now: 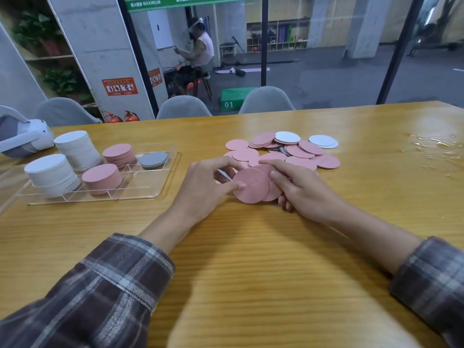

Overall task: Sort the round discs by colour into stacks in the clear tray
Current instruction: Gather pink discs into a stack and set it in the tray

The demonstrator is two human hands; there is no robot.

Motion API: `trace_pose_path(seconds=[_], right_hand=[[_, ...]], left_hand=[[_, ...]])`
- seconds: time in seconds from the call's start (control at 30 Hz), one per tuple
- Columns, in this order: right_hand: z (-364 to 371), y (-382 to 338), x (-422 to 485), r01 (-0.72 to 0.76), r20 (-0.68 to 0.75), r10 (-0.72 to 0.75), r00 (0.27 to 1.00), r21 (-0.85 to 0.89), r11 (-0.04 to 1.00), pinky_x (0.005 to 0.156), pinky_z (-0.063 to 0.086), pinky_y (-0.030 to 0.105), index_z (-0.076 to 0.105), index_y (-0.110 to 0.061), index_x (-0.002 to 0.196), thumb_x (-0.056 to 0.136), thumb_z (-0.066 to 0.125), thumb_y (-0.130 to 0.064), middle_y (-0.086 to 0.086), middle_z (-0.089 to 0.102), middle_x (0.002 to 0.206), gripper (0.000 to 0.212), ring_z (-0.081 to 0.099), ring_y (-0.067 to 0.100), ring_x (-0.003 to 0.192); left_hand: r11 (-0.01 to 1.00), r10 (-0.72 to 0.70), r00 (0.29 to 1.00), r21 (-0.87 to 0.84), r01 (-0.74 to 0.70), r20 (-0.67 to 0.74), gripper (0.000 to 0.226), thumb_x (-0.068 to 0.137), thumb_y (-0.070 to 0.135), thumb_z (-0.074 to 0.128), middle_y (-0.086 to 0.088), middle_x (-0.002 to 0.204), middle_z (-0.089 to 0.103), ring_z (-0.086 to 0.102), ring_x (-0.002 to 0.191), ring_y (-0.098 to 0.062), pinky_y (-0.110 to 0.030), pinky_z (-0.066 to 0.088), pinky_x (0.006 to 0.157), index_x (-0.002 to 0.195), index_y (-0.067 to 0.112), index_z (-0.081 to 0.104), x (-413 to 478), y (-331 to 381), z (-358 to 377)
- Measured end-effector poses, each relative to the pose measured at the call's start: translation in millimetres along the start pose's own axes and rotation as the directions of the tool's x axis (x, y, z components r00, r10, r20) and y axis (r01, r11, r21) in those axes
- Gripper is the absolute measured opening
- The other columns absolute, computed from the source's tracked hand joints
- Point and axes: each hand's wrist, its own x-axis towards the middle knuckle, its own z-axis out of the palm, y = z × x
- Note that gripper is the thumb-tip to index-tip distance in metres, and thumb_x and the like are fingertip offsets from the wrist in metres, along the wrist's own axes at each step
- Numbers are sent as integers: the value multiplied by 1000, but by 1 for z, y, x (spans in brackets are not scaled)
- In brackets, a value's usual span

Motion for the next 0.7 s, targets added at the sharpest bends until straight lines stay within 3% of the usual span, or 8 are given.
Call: trace_pose_path(seconds=[0.1,0.23,0.37,0.43,0.5,0.6,0.7], right_hand=[[1,0,0,-1,11,1,1000,15,1000,55,53,26,57,-34,139,110,38,-23,5,62,73,36,57,7,53],[2,-1,-2,5,37,-7,999,57,998,57,52,27,57,-33,140,110,39,-26,4,63,74,36,58,7,57],[3,0,-2,95,54,-90,994,-84,992,77,50,28,52,-31,145,104,55,-34,-16,68,107,41,63,4,82],[4,2,-3,110,47,-105,993,-120,987,79,49,30,51,-31,144,102,59,-27,-19,65,107,43,61,4,83],[3,3,-2,103,17,-101,995,-149,984,82,51,32,52,-31,144,102,59,-25,-14,68,109,43,63,8,84],[-1,3,-1,78,-28,-84,996,-175,981,87,49,31,51,-31,144,102,58,-24,-7,69,116,43,63,12,93],[-4,4,1,55,-59,-68,996,-197,979,87,43,29,52,-31,144,102,57,-24,-9,69,118,43,59,11,100]], left_hand=[[999,34,999,-21,-34,-7,36,79,10,88,5,91,72,71,77,-8,-13,51,75,110,28,81,-1,2,4],[995,102,994,5,-102,-45,40,77,10,90,9,89,69,66,78,-4,-13,51,75,113,26,81,-1,2,10],[992,125,989,25,-124,-84,38,75,13,92,3,89,69,67,79,-8,-9,47,76,110,19,79,0,3,14],[993,120,990,22,-119,-72,34,76,15,91,4,87,68,67,77,-8,-8,46,75,108,18,78,0,2,14],[996,83,995,39,-81,-47,26,79,19,90,5,84,69,66,76,-8,-13,50,73,102,19,76,2,-4,12],[979,-48,999,196,52,-22,23,81,32,88,10,82,67,62,72,-4,-18,46,67,91,22,70,4,-19,6],[937,-137,990,319,140,-31,27,80,42,84,13,87,66,58,81,-1,-26,46,72,90,24,66,5,-32,2]])
